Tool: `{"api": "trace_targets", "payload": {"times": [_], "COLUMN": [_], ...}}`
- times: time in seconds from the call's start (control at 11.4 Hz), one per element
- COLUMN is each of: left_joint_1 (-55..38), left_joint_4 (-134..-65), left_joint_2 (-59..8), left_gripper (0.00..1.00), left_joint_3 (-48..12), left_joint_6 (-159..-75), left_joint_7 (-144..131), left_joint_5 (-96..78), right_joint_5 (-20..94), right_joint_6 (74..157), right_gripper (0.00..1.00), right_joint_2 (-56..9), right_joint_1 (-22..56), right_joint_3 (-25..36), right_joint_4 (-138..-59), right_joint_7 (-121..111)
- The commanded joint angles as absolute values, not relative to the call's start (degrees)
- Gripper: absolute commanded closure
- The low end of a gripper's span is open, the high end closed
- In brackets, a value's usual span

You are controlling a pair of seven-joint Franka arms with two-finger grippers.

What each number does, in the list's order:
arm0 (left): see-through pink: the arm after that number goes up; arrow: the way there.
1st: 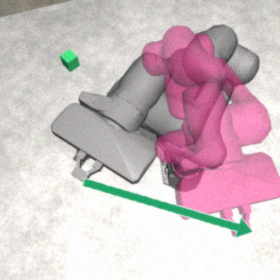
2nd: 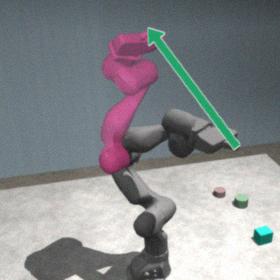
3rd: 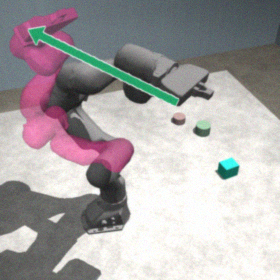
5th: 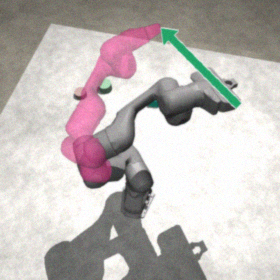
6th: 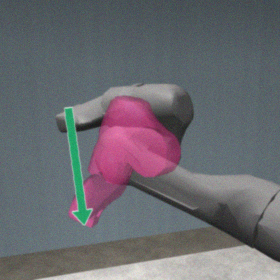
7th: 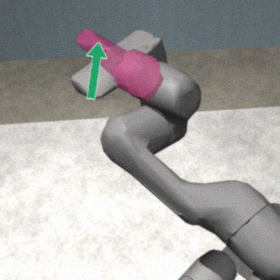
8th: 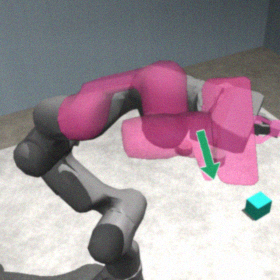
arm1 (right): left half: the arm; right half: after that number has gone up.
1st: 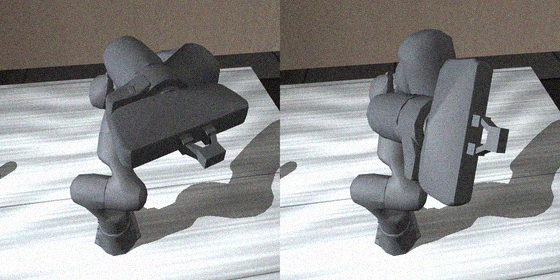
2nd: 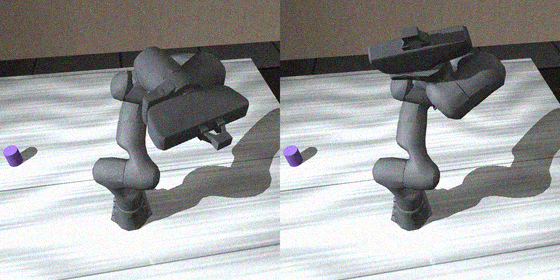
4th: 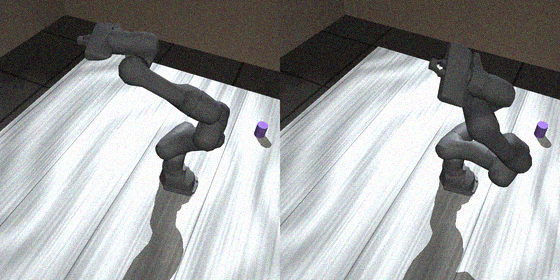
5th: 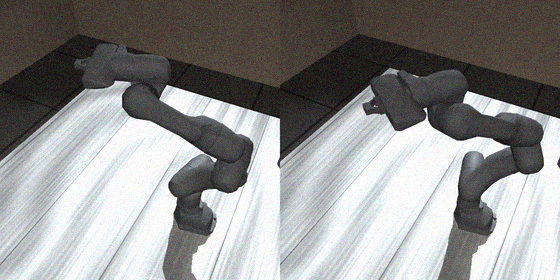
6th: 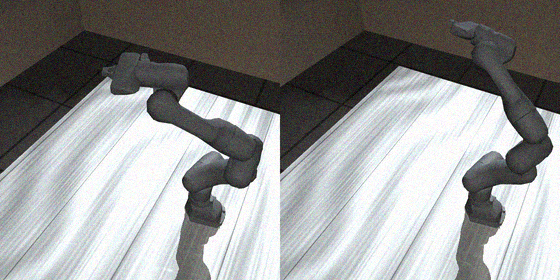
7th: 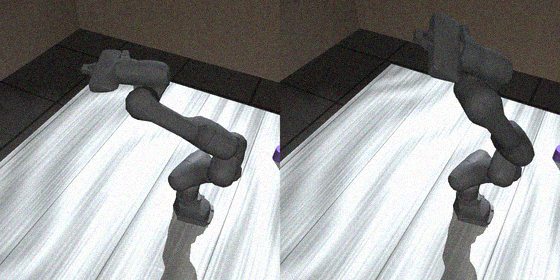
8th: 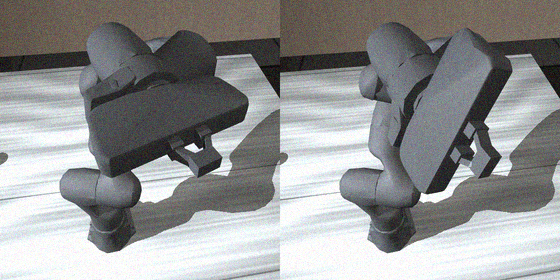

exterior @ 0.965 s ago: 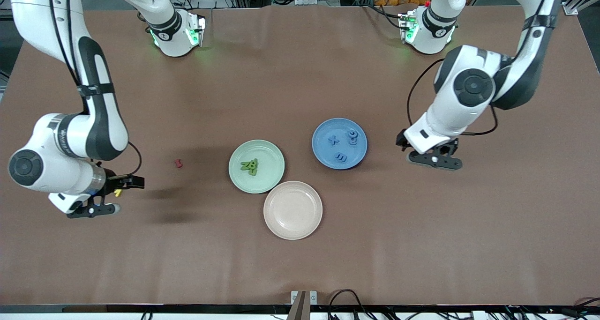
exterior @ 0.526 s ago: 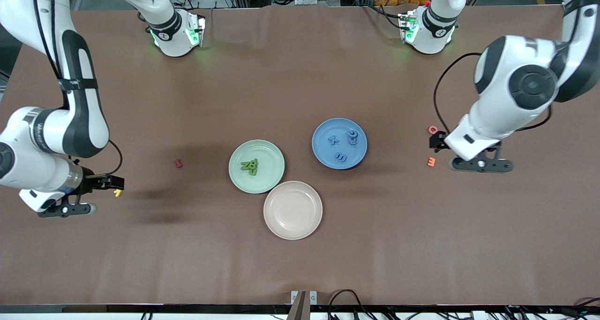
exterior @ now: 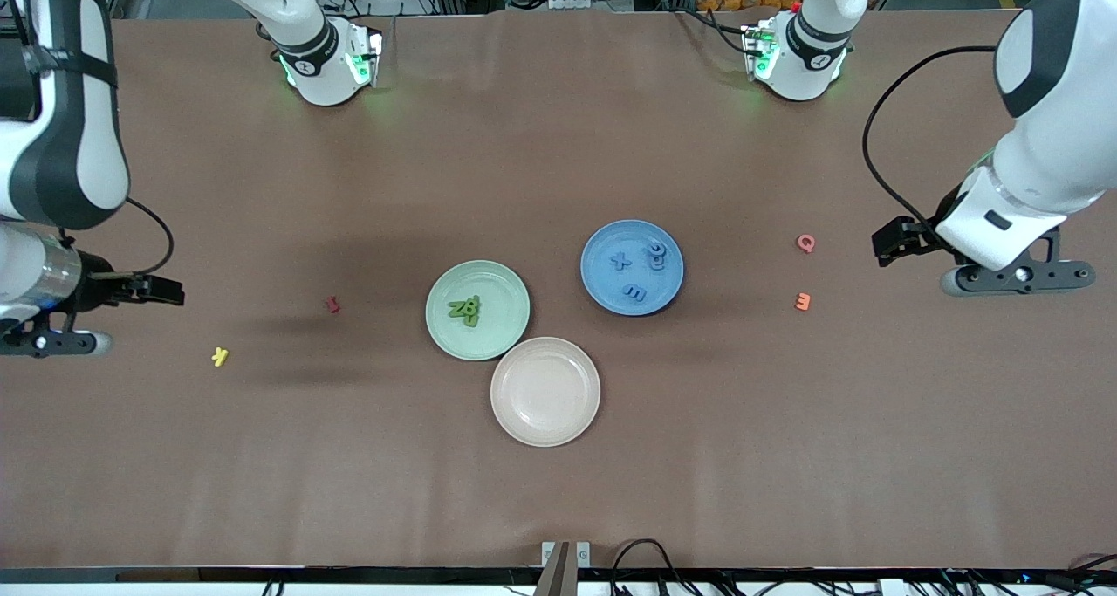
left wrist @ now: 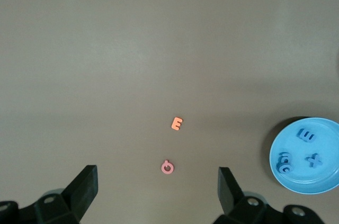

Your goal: Sort letters by color into matching plates

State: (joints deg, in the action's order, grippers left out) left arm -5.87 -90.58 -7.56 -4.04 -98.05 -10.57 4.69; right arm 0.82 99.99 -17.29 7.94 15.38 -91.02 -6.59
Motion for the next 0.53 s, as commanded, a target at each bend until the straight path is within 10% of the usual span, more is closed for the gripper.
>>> {"api": "trace_targets", "payload": {"times": [0.0, 0.44], "left_joint_1": [-4.5, -4.4], "left_joint_4": [-90.5, -93.9], "left_joint_2": [-3.8, 2.1], "left_gripper": [0.00, 0.00], "left_joint_3": [-3.3, -3.1], "left_joint_6": [-97.4, -98.7], "left_joint_7": [-9.8, -9.8], "left_joint_5": [2.7, 0.8], "right_joint_5": [-0.9, -0.9], "right_joint_6": [90.4, 84.2], "right_gripper": [0.00, 0.00], "right_joint_2": [-12.8, -6.0], "right_joint_1": [7.7, 7.9], "right_joint_3": [14.4, 14.2], "right_joint_4": [-87.5, -86.9], "right_joint_7": [-0.7, 1.2]}}
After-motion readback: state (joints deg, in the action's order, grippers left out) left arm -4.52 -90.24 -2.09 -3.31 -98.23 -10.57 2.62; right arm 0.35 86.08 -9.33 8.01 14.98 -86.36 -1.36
